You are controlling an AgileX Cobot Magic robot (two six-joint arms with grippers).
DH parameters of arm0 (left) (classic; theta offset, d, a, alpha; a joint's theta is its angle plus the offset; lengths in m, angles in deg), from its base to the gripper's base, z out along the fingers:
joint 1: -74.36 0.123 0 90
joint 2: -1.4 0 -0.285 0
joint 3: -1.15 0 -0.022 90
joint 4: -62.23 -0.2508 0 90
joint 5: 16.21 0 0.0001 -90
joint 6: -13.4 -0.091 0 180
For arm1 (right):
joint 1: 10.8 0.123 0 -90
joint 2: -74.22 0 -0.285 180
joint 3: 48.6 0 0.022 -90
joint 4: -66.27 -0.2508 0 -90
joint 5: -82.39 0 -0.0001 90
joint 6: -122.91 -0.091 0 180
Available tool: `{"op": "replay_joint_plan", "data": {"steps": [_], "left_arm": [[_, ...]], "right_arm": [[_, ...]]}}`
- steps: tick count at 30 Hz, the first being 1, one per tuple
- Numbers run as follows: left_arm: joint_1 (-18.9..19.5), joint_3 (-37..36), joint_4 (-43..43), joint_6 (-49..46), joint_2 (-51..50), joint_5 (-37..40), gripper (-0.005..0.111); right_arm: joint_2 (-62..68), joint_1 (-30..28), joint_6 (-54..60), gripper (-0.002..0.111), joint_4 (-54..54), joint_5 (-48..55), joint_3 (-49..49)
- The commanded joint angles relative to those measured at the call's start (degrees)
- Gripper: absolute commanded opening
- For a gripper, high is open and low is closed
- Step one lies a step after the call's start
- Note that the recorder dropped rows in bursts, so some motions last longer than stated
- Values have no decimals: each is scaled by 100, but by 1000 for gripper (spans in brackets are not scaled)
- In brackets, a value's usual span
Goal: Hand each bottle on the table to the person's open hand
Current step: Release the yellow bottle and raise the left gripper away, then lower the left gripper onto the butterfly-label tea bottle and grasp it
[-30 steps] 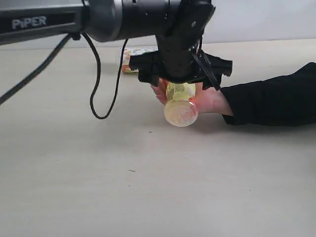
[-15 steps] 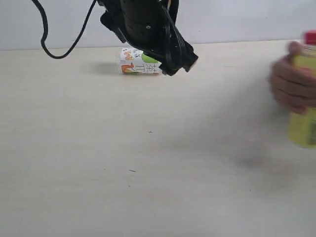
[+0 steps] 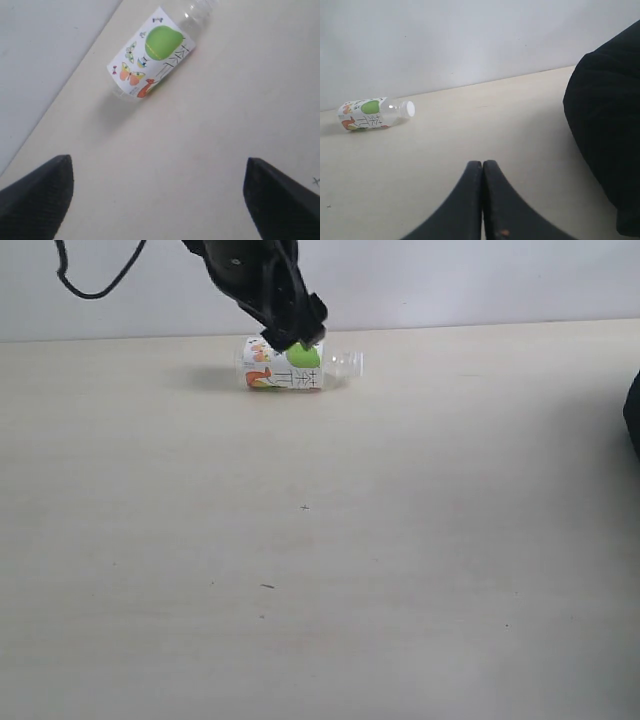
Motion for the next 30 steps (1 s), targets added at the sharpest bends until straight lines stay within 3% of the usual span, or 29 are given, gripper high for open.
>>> {"op": "replay_joint_plan", "data": {"steps": [1, 6, 10, 17, 23, 30], "left_arm": [[1076, -1, 1576, -1727, -30, -830, 87], [1811, -1, 3003, -4604, -287, -1187, 87], [1933, -1, 3017, -5905, -582, -1825, 87], [1957, -1, 2975, -6120, -1022, -3370, 87], [1957, -1, 2669, -5811, -1067, -2535, 87], [1957, -1, 2338, -5825, -1067, -2731, 87]], "right_arm": [[-30, -2, 13, 0, 23, -48, -23], [-30, -2, 13, 0, 23, -48, -23], [-30, -2, 13, 0, 23, -48, -23], [-30, -2, 13, 0, 23, -48, -23], [-30, -2, 13, 0, 23, -48, -23], [-30, -2, 13, 0, 23, -48, -23]]}}
